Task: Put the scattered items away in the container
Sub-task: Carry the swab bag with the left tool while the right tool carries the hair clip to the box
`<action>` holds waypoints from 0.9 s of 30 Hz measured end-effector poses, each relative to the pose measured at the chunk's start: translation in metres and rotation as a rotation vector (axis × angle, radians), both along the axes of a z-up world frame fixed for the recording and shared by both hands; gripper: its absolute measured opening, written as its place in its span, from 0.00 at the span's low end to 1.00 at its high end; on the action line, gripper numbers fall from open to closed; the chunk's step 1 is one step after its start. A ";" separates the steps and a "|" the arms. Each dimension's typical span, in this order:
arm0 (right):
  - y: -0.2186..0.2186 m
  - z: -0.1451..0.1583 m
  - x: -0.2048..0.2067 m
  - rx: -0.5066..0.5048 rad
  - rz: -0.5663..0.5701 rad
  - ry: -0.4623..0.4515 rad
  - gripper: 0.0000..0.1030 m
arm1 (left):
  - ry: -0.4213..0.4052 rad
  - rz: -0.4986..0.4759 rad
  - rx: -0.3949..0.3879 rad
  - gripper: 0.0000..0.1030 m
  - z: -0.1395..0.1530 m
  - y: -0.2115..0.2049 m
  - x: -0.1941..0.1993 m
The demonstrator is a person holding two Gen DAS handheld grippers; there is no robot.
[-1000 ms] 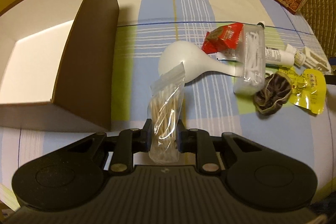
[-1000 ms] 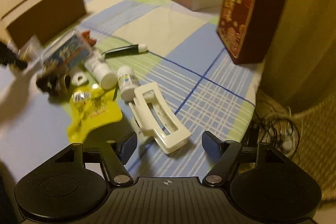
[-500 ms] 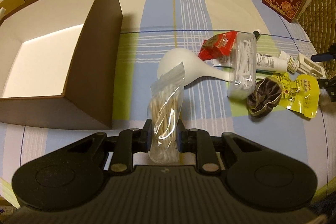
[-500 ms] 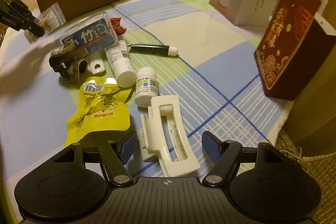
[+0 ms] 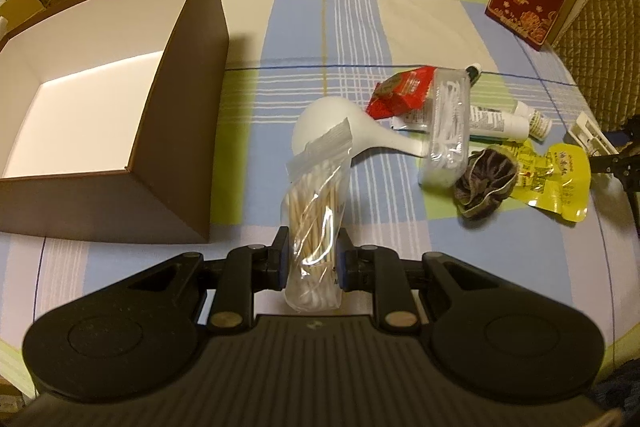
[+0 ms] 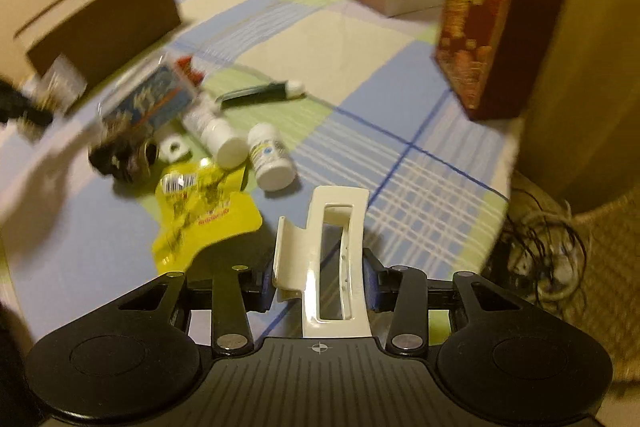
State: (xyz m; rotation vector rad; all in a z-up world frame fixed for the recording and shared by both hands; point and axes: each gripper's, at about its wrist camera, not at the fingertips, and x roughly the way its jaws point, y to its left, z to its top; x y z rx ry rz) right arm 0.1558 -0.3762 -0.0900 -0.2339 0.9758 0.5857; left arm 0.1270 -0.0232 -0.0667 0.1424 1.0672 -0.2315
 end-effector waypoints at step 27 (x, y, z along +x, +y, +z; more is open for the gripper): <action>0.202 0.084 -0.025 0.324 0.068 0.026 0.43 | -0.158 -0.003 -0.146 0.18 0.103 0.140 0.012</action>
